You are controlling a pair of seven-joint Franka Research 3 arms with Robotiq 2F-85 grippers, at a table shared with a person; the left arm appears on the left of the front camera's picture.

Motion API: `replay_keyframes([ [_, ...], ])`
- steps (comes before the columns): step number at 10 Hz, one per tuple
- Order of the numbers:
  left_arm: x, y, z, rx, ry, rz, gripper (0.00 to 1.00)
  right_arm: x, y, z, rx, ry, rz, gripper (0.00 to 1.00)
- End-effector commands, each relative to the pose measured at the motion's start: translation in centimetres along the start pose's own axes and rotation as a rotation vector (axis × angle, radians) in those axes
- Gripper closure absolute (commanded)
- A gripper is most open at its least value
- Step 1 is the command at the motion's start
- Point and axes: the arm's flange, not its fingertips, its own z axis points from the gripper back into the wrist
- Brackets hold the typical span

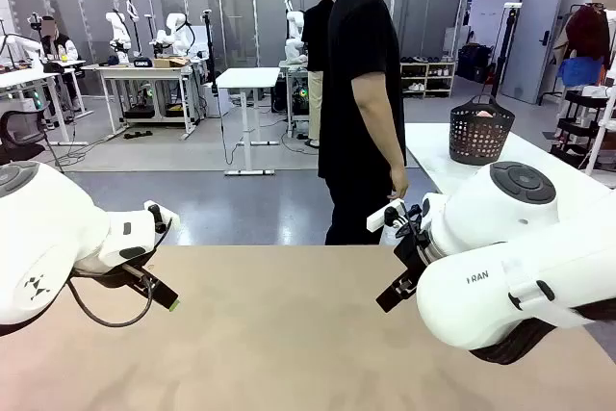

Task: Fold the towel.
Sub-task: Grab the top end of the 100 cm Hotel Towel extended by the human.

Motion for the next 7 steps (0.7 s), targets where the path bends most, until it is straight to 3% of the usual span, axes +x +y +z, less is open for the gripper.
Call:
replay_keyframes([
  [1, 0.01, -0.02, 0.00, 0.000, 0.000, 0.000, 0.00, 0.00, 0.00, 0.00, 0.000, 0.000, 0.000, 0.00],
  [7, 0.01, -0.02, 0.00, 0.000, 0.000, 0.000, 0.00, 0.00, 0.00, 0.00, 0.000, 0.000, 0.000, 0.00],
])
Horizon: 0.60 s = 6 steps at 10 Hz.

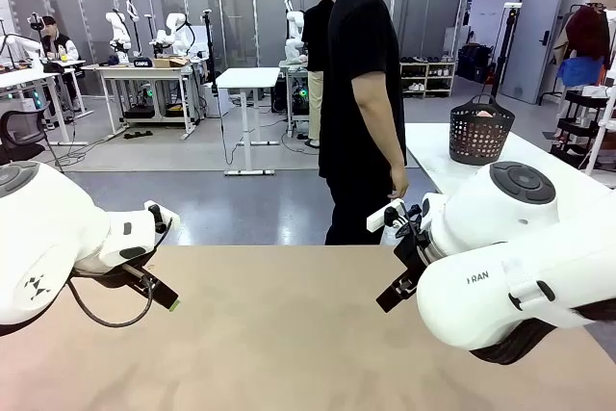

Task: Fold the towel.
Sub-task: Grab the top end of the 100 cm Hotel Towel extended by the human.

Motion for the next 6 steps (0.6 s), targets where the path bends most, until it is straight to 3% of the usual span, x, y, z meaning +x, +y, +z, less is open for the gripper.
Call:
replay_keyframes([
  [1, 0.0, 0.0, 0.0, 0.000, 0.000, 0.000, 0.00, 0.0, 0.0, 0.0, 0.000, 0.000, -0.002, 0.00],
  [3, 0.0, 0.0, 0.0, 0.000, 0.000, 0.000, 0.00, 0.0, 0.0, 0.0, 0.000, 0.000, 0.000, 0.00],
  [6, 2.6, 1.6, 4.8, -0.132, 0.020, 0.143, 0.00, 3.0, -1.4, 5.8, 0.123, -0.034, -0.107, 0.00],
])
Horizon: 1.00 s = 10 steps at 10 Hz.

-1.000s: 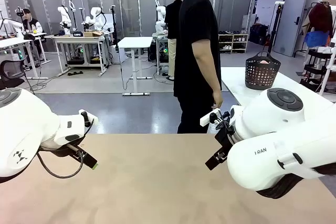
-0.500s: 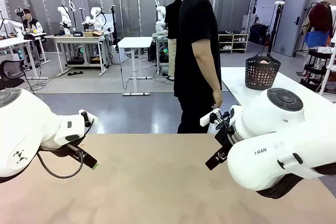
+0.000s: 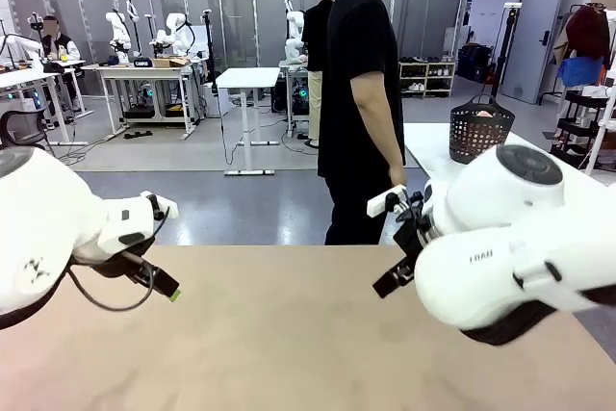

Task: Fold the towel.
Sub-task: Grab the top end of the 100 cm Hotel Towel extended by the human.

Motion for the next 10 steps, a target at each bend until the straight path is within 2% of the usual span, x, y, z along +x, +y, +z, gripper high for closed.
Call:
replay_keyframes([
  [1, 1.9, 1.8, 5.7, -0.178, -0.001, 0.112, 0.00, 1.9, -2.3, 5.9, 0.149, -0.025, -0.090, 0.00],
  [3, 1.7, 4.5, 11.1, -0.386, 0.054, 0.217, 0.00, 1.2, -5.0, 10.7, 0.381, -0.010, -0.205, 0.00],
  [4, 0.7, 6.4, 13.2, -0.583, 0.067, 0.272, 0.00, -0.1, -6.8, 12.5, 0.505, -0.001, -0.254, 0.00],
  [6, -1.5, 11.2, 16.2, -0.875, 0.095, 0.331, 0.00, -3.2, -10.7, 15.2, 0.709, -0.022, -0.359, 0.00],
  [8, -4.5, 16.1, 18.9, -1.073, 0.045, 0.343, 0.00, -6.5, -14.5, 17.6, 0.860, -0.073, -0.465, 0.00],
  [10, -8.8, 21.6, 21.3, -1.177, -0.108, 0.362, 0.00, -11.0, -18.6, 20.6, 0.967, -0.185, -0.551, 0.00],
])
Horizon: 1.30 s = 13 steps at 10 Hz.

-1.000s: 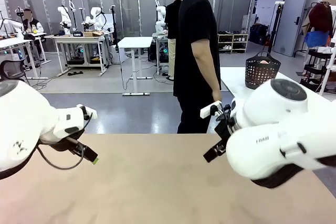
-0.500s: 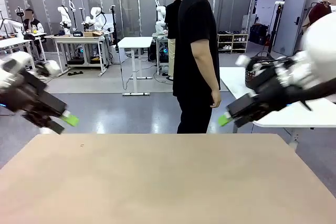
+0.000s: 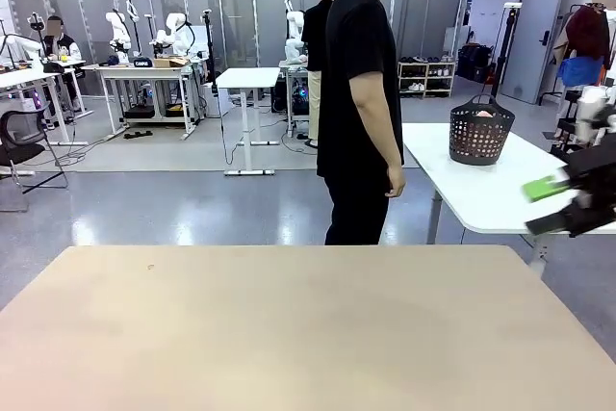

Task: Fold the towel.
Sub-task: Grab the top end of the 100 cm Hotel Towel extended by the human.

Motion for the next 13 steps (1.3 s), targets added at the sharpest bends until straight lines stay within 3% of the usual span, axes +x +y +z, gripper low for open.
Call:
replay_keyframes([
  [1, -1.0, 2.6, 5.3, -0.094, -0.117, 0.017, 0.00, -1.5, -1.8, 5.3, 0.111, -0.139, -0.022, 0.00],
  [4, -5.9, 4.9, 11.8, -0.139, -0.306, -0.025, 0.00, -5.0, -3.4, 11.5, 0.175, -0.298, -0.012, 0.00],
  [6, -7.4, 5.6, 13.8, -0.124, -0.401, 0.003, 0.00, -6.1, -3.5, 13.0, 0.171, -0.345, -0.013, 0.00],
  [13, -8.7, 5.9, 14.1, -0.113, -0.416, 0.021, 0.00, -6.8, -4.0, 13.4, 0.170, -0.353, -0.046, 0.00],
])
